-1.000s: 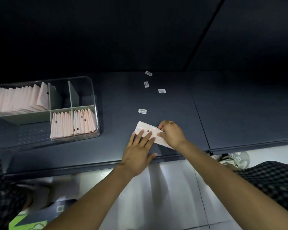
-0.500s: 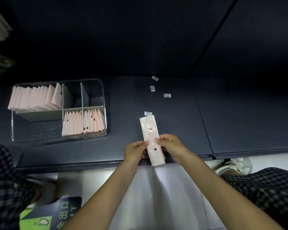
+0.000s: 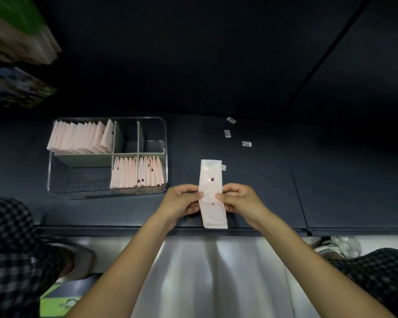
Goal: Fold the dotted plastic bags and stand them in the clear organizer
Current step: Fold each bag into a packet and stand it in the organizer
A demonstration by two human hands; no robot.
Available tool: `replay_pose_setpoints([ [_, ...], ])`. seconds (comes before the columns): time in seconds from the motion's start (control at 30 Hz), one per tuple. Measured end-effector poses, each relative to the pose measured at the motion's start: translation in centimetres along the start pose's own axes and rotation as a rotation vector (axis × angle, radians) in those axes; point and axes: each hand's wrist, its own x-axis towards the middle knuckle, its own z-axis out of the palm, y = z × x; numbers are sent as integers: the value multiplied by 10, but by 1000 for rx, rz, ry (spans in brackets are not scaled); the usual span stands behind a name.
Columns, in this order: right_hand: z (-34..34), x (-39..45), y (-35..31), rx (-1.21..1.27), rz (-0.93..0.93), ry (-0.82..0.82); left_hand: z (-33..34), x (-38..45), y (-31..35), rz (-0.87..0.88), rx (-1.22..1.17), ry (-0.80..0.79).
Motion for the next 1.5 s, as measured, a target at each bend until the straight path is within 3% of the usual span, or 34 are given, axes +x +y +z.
replay_pose_setpoints([
  [0.13,15,-1,-9,115,-44,-9,-9,-3,10,110,-24,8],
  [0.3,36,4,-18,422,227,-104,-21,-8,23,464,226,128],
  [0.4,55,8,-21,285,273,-170,-34,-6,28,637,444,235],
  [0.53,76,15,-28,144,170,-78,-56,0,32,701,529,284],
  [0.63,83,24,-38,114,97,21,-79,9,31,804,906,409],
  [0.73,87,34,-43,118,54,56,-93,16,34,827,1430,322],
  [0.93,104,54,-45,-33,19,72,-122,32,49,787,2109,-103],
  [1.03,113,61,-45,-254,-47,115,-129,37,51,811,2136,-124],
  [1.17,122,67,-44,-848,-282,233,-131,39,45,841,2047,-42],
  [1.27,140,69,-45,-1147,-389,308,-130,38,45,824,2025,-11],
  [1.4,158,73,-40,-1399,-403,351,-129,33,44,873,1941,53],
  [1.5,158,72,-38,-1411,-384,339,-129,29,41,928,1850,102],
])
